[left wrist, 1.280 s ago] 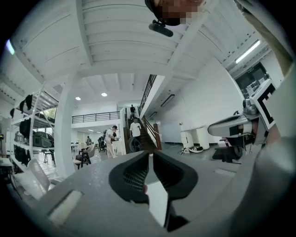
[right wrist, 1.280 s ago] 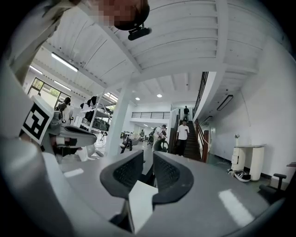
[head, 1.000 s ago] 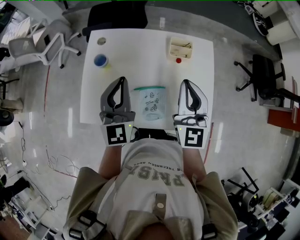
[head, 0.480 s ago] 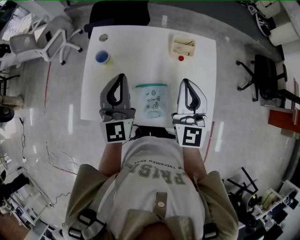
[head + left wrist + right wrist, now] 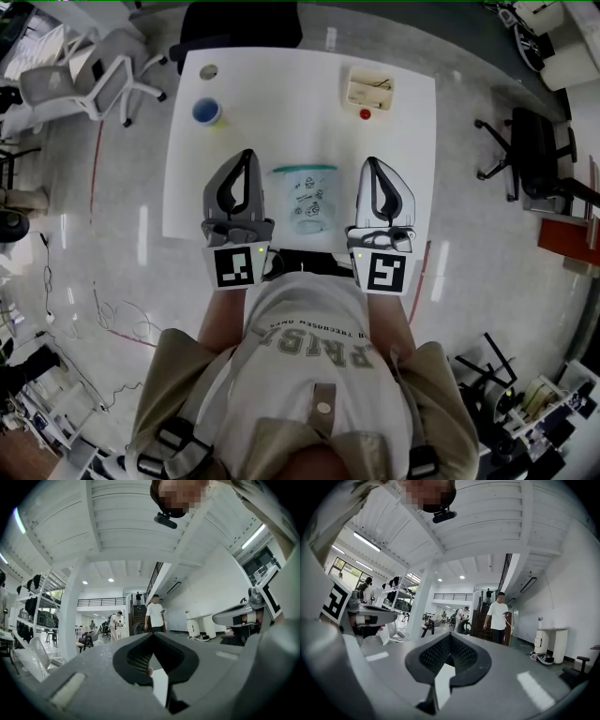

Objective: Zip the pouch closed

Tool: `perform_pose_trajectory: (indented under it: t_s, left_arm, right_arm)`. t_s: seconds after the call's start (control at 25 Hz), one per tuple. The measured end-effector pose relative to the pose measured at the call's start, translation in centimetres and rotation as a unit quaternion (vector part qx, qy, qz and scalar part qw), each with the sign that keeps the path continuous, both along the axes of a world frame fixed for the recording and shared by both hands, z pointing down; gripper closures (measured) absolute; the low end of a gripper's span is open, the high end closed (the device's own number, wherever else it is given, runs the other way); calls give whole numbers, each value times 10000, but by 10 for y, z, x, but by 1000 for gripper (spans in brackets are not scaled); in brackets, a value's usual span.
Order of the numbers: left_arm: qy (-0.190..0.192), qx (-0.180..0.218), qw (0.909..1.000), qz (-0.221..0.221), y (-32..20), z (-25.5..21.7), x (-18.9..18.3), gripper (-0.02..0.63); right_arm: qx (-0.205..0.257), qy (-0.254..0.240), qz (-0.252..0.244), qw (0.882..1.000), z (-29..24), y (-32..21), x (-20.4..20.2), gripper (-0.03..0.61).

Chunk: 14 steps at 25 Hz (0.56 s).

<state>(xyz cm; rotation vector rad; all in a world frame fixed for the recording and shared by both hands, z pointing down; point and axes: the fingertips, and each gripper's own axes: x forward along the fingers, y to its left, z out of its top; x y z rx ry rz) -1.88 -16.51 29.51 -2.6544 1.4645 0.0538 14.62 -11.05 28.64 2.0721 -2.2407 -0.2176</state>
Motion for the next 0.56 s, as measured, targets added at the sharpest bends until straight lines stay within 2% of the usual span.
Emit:
perform_pose_trajectory:
  t_s: [0.56]
  left_arm:
    - [-53,-118,9999,-10,-2,12,-2,600]
  right_arm:
    - [-113,75,-35,9999,9,-3,-1,581]
